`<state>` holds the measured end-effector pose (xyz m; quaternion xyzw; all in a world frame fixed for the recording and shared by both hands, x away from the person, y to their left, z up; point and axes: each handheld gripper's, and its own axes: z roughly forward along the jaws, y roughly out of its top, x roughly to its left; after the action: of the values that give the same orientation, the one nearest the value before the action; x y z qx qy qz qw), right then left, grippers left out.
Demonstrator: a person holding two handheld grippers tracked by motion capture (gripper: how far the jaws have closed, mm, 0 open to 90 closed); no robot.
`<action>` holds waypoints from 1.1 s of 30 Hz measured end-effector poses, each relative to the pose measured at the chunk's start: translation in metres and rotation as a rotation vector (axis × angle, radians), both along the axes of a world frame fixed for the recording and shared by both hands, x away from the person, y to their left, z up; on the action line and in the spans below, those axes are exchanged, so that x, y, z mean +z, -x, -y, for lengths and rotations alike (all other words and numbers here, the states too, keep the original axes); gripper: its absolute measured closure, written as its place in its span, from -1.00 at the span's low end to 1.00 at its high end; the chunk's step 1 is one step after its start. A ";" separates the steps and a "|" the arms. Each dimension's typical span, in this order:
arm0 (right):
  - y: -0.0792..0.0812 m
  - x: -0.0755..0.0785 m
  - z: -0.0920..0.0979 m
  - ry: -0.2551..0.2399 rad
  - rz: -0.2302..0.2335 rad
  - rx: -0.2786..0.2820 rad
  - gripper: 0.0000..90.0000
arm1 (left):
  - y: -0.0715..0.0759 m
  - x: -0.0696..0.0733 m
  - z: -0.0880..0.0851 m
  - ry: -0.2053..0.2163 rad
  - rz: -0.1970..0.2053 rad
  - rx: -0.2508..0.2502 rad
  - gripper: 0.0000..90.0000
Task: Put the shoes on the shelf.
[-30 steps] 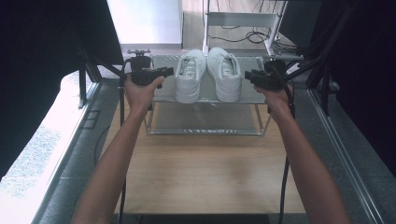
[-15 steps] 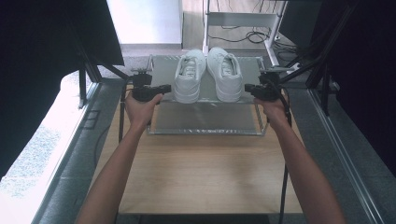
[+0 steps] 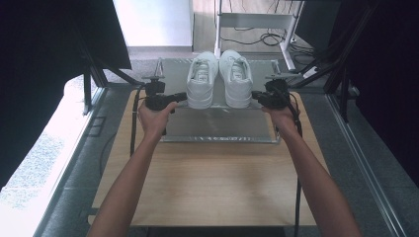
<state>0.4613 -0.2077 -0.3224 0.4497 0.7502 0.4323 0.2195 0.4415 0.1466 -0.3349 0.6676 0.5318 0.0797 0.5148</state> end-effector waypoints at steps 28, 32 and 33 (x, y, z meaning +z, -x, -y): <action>0.039 -0.002 0.012 -0.168 0.072 0.066 0.36 | 0.039 0.001 0.004 0.010 0.122 -0.079 0.18; 0.060 -0.009 0.015 -0.196 0.093 0.104 0.29 | 0.063 -0.003 0.003 0.007 0.159 -0.114 0.11; 0.065 -0.012 0.016 -0.198 0.100 0.110 0.27 | 0.069 -0.005 0.003 0.001 0.167 -0.127 0.09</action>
<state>0.3958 -0.2236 -0.3343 0.4052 0.7155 0.5375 0.1870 0.3726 0.1437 -0.3398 0.6909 0.4437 0.1022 0.5616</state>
